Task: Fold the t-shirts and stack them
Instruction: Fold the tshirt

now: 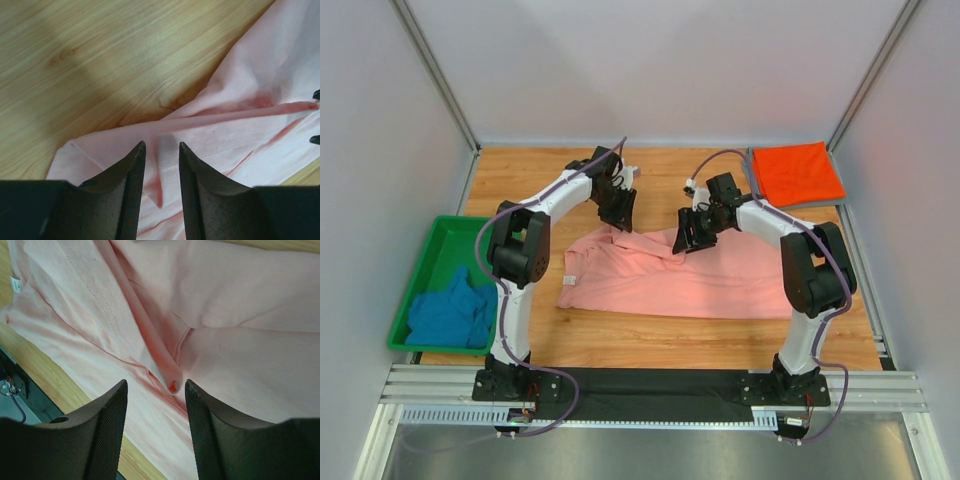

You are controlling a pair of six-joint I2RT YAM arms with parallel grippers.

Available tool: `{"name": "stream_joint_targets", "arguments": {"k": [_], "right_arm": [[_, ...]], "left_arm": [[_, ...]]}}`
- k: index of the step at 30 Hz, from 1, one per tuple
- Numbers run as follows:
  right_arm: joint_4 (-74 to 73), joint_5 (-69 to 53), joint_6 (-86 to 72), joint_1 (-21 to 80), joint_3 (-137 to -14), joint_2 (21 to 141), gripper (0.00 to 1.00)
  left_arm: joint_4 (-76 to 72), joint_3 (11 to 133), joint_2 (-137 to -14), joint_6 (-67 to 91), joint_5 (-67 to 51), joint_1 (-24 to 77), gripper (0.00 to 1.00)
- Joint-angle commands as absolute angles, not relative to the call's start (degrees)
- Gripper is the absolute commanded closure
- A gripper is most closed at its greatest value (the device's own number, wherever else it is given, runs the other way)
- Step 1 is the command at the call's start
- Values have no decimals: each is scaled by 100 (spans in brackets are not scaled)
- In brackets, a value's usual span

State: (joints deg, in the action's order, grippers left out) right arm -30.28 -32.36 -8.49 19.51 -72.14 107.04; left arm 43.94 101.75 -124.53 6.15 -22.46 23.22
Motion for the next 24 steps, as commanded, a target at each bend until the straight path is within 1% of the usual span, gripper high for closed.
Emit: {"name": "stream_joint_targets", "arguments": {"k": [1,9,12,15,16,17,18,19,20,21,22,23,24], "right_arm": [[-3041,-3208,-484,1898,-7225,10696,48],[-3024,-3392,-352,1890,-7374,10969,48],[-2988,-3472,-343,1890,-7409,11013,48],[-2927,-3559,-360,1890,-7409,11004,50],[-2875,-3594,-369,1890,-7392,11004,53],[-2831,-3612,-404,1881,-7383,10995,56],[-2795,-3638,-430,1890,-7383,10986,60],[-2751,-3656,-474,1881,-7383,10986,69],[-2734,-3691,-475,1890,-7383,10995,74],[-2716,-3683,-492,1872,-7392,10995,78],[-2681,-3674,-518,1898,-7409,10986,86],[-2663,-3648,-519,1890,-7409,10969,90],[-2637,-3639,-519,1890,-7427,10960,97]], "left_arm": [[4509,10441,-12472,220,-2373,2320,60],[4342,10424,-12507,228,-2645,2320,59],[4289,10371,-12498,263,-2786,2320,63],[4280,10354,-12516,307,-2926,2320,68],[4272,10345,-12516,316,-2970,2320,69],[4245,10336,-12507,325,-3066,2320,76],[4236,10336,-12498,334,-3076,2320,80],[4236,10336,-12489,343,-3076,2320,84],[4245,10353,-12481,351,-3067,2320,93],[4245,10362,-12463,360,-3041,2312,96],[4245,10388,-12437,369,-2989,2312,100],[4245,10415,-12419,413,-2980,2303,100],[4245,10432,-12402,439,-2962,2277,100]]}}
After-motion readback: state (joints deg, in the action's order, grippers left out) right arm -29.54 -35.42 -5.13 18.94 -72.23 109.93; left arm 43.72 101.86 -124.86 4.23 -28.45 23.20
